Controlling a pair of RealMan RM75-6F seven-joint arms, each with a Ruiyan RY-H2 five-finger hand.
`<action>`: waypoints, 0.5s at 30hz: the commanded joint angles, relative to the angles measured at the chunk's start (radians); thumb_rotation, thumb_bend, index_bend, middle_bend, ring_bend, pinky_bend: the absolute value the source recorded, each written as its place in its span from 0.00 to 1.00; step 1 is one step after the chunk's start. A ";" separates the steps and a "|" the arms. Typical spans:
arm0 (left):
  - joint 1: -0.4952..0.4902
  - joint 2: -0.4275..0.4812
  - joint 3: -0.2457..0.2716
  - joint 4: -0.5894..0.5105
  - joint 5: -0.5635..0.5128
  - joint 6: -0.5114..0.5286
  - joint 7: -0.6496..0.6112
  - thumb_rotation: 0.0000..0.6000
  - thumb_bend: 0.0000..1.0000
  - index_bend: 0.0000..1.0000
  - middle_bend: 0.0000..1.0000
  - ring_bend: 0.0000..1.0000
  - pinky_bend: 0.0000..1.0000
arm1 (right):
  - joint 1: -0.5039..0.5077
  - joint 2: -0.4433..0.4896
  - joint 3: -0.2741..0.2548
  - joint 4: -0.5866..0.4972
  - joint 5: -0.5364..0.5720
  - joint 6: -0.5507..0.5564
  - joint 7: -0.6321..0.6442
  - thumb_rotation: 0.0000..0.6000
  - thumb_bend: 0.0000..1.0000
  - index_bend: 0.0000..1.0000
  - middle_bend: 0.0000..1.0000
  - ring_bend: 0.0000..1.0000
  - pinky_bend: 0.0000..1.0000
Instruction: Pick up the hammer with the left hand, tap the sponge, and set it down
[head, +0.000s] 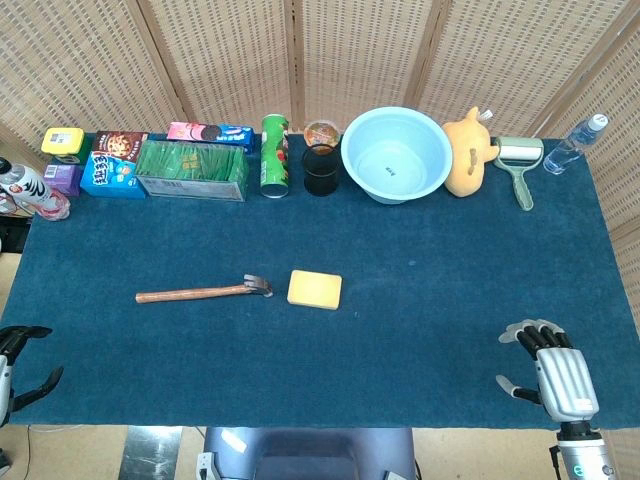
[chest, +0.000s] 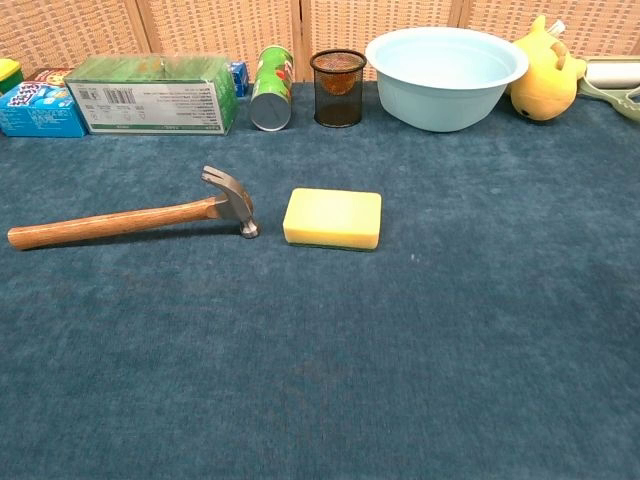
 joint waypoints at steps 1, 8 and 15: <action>-0.003 0.000 -0.002 0.000 -0.007 -0.010 0.000 1.00 0.27 0.31 0.36 0.23 0.28 | 0.001 0.000 0.001 0.000 0.000 0.000 0.001 1.00 0.12 0.40 0.35 0.27 0.19; -0.046 0.026 -0.015 -0.007 -0.020 -0.081 -0.013 1.00 0.27 0.31 0.36 0.23 0.28 | -0.008 0.007 -0.002 0.009 -0.002 0.016 0.025 1.00 0.12 0.40 0.35 0.27 0.19; -0.171 0.071 -0.055 -0.041 -0.047 -0.258 0.003 1.00 0.27 0.31 0.36 0.23 0.28 | -0.022 0.011 -0.008 0.023 -0.012 0.041 0.059 1.00 0.12 0.40 0.35 0.27 0.19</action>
